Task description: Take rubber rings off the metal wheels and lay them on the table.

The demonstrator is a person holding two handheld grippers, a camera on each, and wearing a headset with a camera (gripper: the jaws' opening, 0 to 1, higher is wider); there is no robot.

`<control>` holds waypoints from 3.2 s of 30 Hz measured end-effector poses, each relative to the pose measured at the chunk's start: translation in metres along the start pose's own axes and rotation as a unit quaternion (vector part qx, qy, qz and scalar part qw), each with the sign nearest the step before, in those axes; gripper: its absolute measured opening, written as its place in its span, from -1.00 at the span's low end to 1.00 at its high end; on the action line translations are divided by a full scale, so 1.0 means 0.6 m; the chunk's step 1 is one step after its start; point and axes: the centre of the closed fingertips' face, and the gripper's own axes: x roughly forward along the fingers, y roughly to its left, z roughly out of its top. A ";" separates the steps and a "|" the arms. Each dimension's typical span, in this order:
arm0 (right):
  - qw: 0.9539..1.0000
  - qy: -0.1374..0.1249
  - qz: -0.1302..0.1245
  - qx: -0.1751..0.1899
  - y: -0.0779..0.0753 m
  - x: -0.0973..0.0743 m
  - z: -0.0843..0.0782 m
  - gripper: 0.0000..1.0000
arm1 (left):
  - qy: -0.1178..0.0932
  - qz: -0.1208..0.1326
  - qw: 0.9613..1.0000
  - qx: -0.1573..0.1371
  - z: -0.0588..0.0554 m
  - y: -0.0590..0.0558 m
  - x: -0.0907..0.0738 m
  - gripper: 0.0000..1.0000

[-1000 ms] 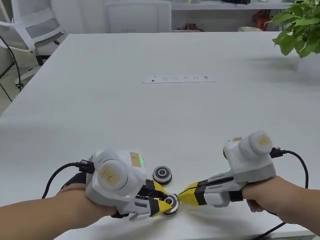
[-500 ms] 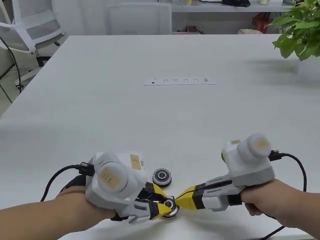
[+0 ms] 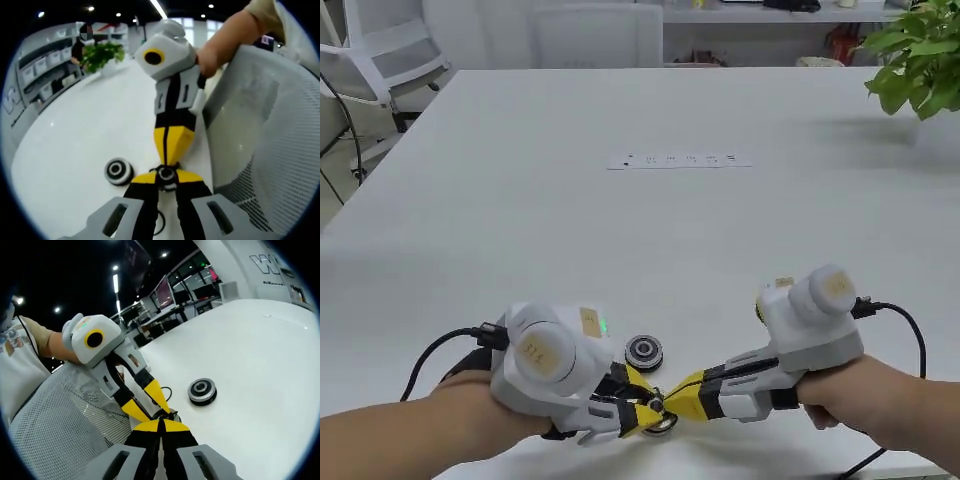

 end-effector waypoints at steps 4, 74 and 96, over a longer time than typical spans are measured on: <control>1.000 -0.008 0.010 0.003 0.007 0.001 0.006 -1.00 | 0.000 0.000 1.000 0.000 0.000 0.000 0.000 -0.76; 0.998 -0.061 0.007 -0.034 0.018 -0.009 0.124 -1.00 | -0.112 0.046 0.991 -0.055 0.051 0.019 -0.183 0.10; 0.999 0.019 0.020 -0.020 0.020 0.076 0.081 -1.00 | -0.114 0.088 0.986 -0.088 -0.004 0.030 -0.222 0.28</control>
